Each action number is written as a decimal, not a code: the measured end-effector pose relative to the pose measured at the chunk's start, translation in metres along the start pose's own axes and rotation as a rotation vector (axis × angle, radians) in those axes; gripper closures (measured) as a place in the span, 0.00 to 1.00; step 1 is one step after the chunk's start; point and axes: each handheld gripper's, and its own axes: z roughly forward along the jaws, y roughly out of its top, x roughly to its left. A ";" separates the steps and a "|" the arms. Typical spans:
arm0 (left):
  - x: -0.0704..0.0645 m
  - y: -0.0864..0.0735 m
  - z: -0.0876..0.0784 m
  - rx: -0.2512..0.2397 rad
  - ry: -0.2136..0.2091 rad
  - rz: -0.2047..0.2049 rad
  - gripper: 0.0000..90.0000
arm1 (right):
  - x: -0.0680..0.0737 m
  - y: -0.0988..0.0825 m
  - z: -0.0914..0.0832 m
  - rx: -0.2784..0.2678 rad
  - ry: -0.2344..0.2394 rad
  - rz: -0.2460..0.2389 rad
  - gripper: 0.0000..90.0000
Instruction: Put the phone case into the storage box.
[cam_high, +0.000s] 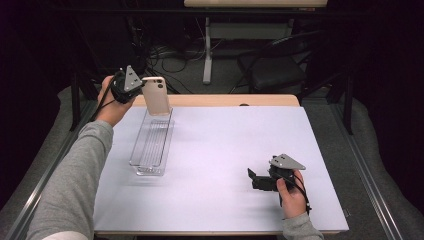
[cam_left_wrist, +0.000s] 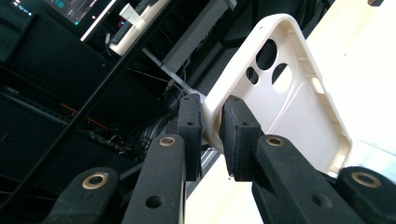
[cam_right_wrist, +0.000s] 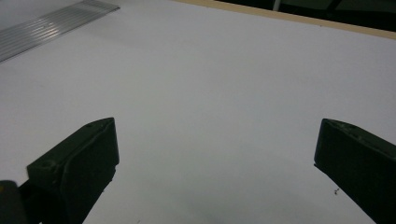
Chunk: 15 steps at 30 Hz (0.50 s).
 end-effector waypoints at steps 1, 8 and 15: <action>0.000 -0.001 0.001 0.004 -0.002 -0.003 0.87 | 0.000 0.000 0.000 -0.001 -0.002 0.003 0.00; -0.002 -0.004 0.009 0.012 -0.006 -0.003 0.87 | -0.001 0.000 -0.001 0.006 -0.010 0.020 0.00; -0.006 -0.005 0.016 0.016 -0.015 0.003 0.87 | 0.000 -0.001 -0.002 0.011 -0.009 0.010 0.00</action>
